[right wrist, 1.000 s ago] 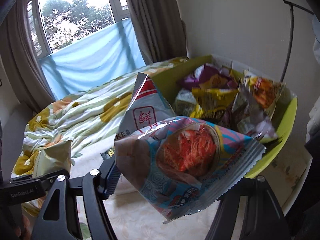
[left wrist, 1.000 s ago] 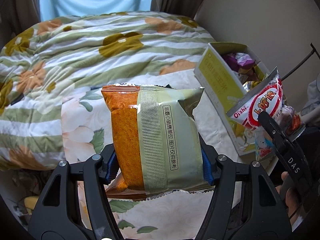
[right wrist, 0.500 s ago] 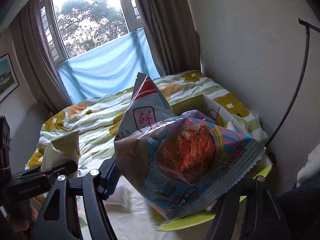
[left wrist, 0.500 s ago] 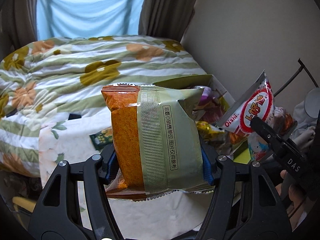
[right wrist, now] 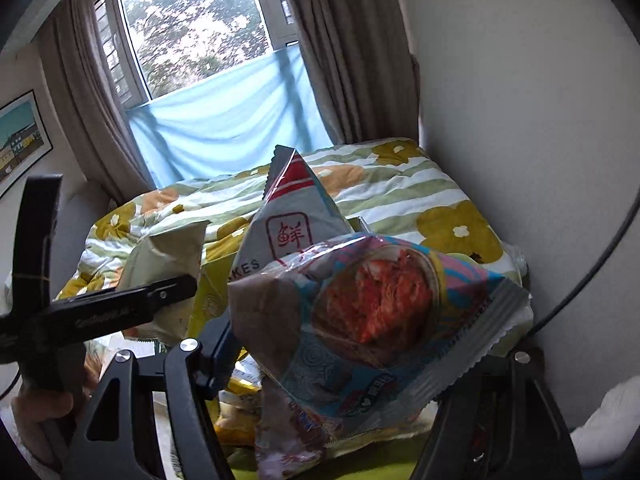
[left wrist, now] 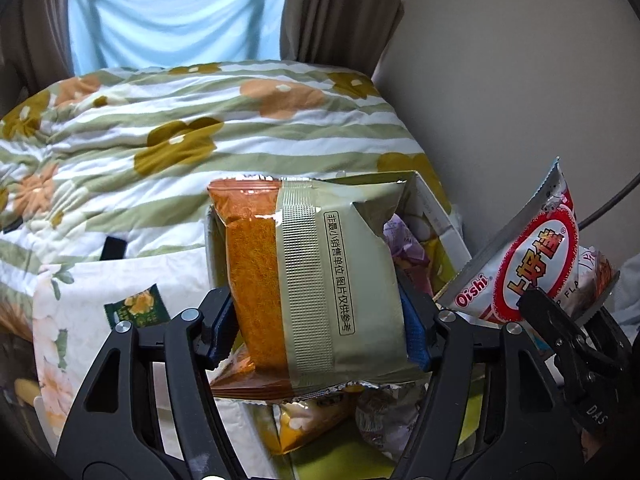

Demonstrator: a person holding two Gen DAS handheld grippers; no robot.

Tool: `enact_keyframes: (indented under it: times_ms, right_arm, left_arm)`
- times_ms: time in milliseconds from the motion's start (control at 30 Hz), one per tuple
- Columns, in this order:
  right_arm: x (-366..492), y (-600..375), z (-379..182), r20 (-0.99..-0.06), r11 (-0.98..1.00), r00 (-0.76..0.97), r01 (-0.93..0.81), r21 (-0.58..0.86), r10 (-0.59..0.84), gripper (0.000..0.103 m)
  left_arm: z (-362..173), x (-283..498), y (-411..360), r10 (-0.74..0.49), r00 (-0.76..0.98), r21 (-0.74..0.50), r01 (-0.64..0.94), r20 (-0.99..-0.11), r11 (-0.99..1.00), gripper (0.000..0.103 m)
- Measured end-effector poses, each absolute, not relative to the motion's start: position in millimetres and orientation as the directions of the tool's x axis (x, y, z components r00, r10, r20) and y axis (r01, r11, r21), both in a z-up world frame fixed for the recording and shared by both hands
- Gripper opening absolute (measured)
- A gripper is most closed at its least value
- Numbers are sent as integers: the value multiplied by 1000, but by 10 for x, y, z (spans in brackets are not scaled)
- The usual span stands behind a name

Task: Organize snacks
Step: 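Carry both bags over the cardboard box and open both tools to drop them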

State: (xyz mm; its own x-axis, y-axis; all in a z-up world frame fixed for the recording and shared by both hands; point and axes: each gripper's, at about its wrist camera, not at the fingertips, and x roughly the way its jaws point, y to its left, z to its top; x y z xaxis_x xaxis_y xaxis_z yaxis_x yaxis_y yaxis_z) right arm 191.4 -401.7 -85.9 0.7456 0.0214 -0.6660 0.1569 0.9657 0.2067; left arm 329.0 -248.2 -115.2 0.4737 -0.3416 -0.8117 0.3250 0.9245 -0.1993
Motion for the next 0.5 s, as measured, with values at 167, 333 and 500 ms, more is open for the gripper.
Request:
enact_keyframes:
  times_ms: [167, 333, 500]
  right_arm:
    - [2047, -4172, -968, -690, 965, 721, 139, 220, 54, 67]
    - [2096, -4261, -1058, -712, 960, 696, 132, 246, 86, 67]
    - [2150, -4253, -984, -725, 961, 677, 94, 259, 129, 68]
  left_arm:
    - [-1127, 3317, -2478, -263, 522, -129, 279, -811, 952, 102]
    - [-1244, 3238, -2356, -238, 497, -119, 260, -835, 958, 102]
    - [-1289, 3025, -2101, -242, 485, -154, 215, -840, 964, 102]
